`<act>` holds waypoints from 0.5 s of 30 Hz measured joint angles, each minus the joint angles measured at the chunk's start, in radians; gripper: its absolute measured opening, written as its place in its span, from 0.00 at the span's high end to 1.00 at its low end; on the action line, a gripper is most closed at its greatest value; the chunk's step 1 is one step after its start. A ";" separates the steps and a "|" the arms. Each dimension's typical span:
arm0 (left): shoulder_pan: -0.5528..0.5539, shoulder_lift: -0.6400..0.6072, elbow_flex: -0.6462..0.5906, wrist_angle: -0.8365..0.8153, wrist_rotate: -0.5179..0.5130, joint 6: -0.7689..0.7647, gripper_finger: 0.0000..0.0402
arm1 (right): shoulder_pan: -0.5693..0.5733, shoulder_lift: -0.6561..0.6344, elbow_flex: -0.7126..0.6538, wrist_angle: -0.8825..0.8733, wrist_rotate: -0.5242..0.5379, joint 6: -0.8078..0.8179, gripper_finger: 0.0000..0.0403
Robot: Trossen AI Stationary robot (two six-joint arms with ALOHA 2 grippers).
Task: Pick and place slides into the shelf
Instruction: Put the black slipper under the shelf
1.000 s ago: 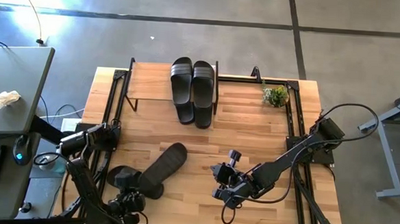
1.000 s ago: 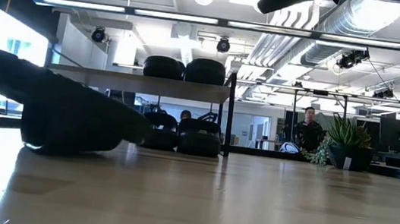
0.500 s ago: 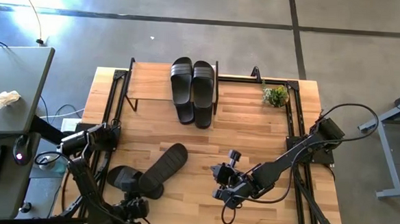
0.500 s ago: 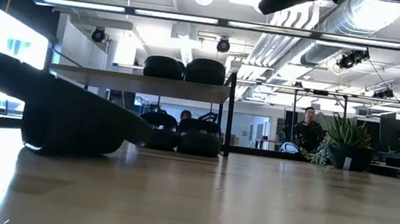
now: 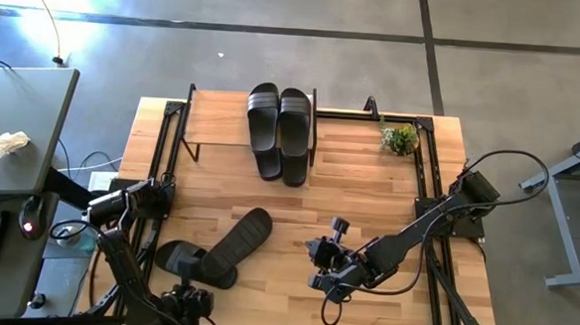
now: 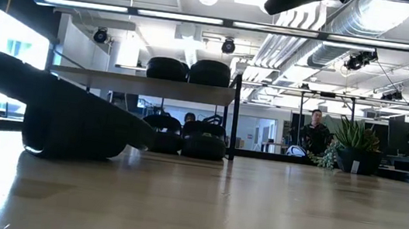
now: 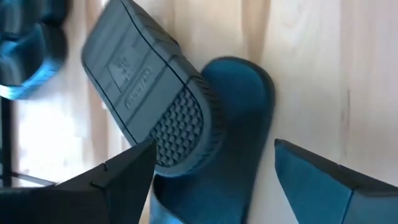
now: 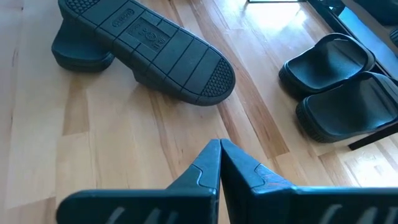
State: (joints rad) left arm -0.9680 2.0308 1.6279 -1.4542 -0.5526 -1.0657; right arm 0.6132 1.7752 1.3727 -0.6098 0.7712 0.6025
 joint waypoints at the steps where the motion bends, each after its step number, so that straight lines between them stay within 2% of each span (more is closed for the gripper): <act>1: 0.000 0.000 0.000 -0.003 -0.013 -0.001 0.23 | 0.000 0.000 0.000 0.000 0.003 0.000 1.00; 4: 0.001 0.008 -0.009 -0.005 -0.044 0.011 0.23 | 0.000 0.000 0.000 0.000 0.005 -0.001 1.00; 15: 0.039 0.018 -0.108 0.032 -0.021 0.048 0.28 | 0.000 0.000 0.000 0.000 0.011 -0.001 1.00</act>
State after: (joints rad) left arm -0.9290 2.0483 1.5201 -1.4224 -0.5734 -1.0173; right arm 0.6128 1.7752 1.3727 -0.6094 0.7826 0.6018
